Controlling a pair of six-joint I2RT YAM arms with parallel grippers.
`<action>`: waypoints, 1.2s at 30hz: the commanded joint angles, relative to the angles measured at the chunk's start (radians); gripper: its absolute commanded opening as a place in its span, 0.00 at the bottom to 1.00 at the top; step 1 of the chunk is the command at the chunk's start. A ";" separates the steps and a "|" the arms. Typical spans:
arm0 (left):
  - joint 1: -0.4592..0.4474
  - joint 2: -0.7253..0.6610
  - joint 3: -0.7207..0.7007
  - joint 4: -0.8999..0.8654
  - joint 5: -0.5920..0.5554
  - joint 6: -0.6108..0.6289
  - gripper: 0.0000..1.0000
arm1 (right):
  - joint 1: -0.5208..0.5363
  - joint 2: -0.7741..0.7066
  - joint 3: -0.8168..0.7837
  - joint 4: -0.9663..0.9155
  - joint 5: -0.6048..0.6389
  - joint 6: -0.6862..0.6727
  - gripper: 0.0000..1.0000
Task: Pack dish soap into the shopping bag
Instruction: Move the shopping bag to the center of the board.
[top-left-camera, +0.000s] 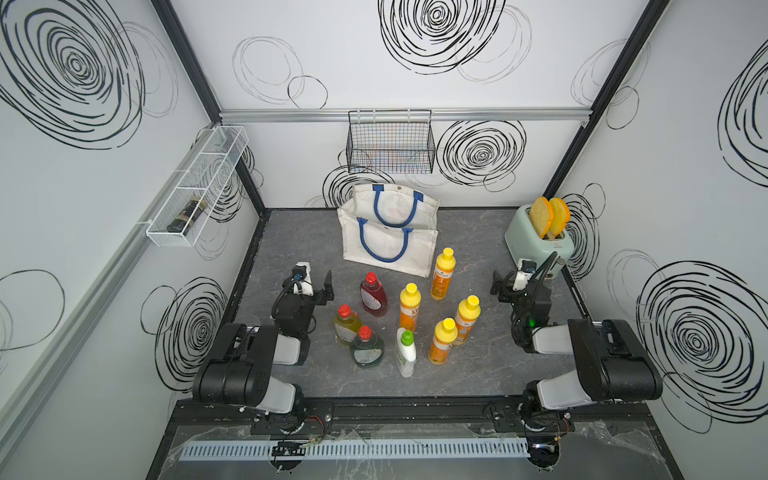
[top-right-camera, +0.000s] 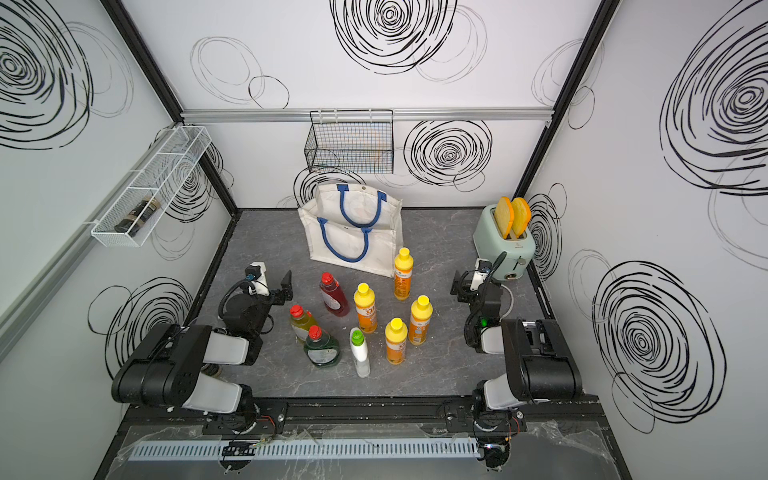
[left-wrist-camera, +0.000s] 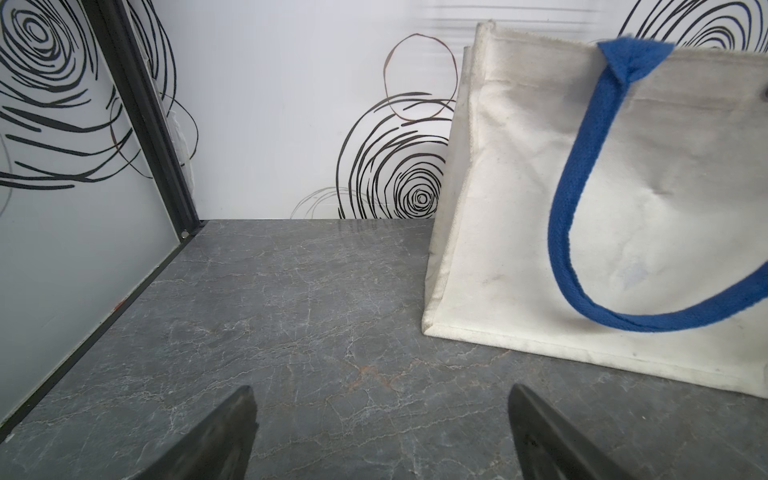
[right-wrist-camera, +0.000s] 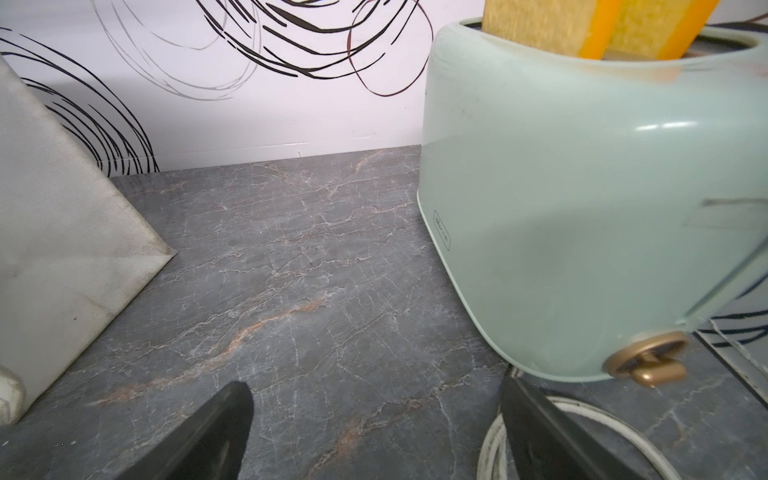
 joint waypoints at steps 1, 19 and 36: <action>-0.006 0.003 0.012 0.063 -0.031 0.007 0.96 | -0.003 0.006 0.016 0.038 -0.005 -0.011 0.97; -0.111 -0.369 0.544 -0.866 -0.159 -0.223 0.96 | -0.009 -0.276 0.499 -0.761 -0.071 0.032 0.98; -0.116 -0.125 1.080 -1.396 0.164 -0.227 0.96 | 0.187 0.054 1.207 -1.211 -0.265 0.049 0.93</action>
